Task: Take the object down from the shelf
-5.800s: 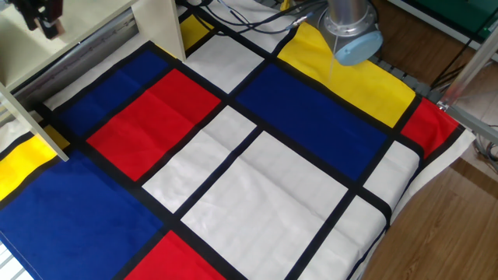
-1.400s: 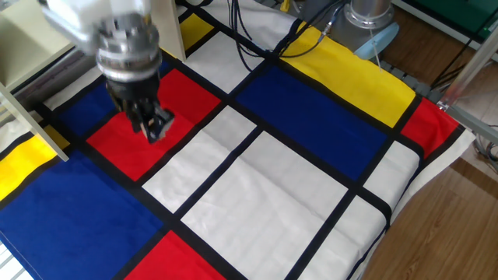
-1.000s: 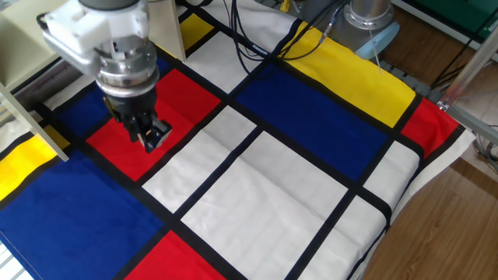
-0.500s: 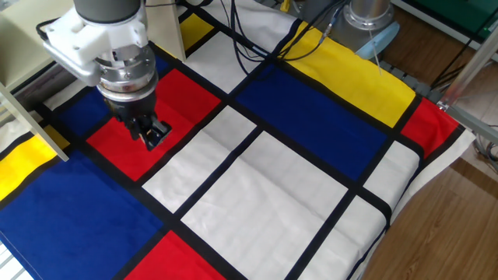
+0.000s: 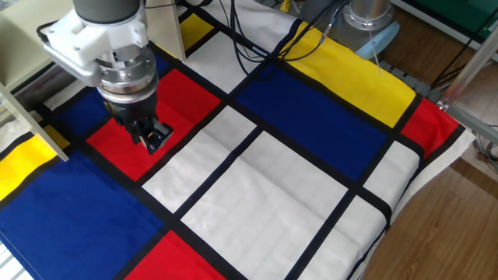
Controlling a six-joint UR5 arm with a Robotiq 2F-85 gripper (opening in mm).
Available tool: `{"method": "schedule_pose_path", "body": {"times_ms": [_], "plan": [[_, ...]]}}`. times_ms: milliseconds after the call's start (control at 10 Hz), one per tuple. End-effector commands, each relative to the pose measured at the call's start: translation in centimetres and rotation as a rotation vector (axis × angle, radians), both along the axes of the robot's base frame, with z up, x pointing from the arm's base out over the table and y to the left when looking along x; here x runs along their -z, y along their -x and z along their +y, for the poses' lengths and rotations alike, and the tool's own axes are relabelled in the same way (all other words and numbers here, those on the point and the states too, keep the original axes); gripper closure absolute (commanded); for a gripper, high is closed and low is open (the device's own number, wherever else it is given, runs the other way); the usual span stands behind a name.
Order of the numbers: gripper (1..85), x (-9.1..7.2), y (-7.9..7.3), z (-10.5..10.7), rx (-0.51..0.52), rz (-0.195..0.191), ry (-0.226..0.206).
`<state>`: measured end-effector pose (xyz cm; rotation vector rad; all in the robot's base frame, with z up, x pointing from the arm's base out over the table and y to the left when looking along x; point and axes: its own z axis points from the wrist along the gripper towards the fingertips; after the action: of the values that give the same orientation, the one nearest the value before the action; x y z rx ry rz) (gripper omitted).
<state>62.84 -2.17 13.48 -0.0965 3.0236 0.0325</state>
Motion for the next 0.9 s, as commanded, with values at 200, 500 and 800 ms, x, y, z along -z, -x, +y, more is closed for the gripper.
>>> {"method": "schedule_pose_path", "body": {"times_ms": [200, 500, 800], "plan": [[84.7, 4.8, -1.6, 2.0, 0.009, -0.018, -0.052], [84.7, 7.5, -2.3, 2.3, 0.009, -0.023, -0.049], [84.7, 9.6, -3.0, 2.2, 0.020, -0.030, -0.043]]}}
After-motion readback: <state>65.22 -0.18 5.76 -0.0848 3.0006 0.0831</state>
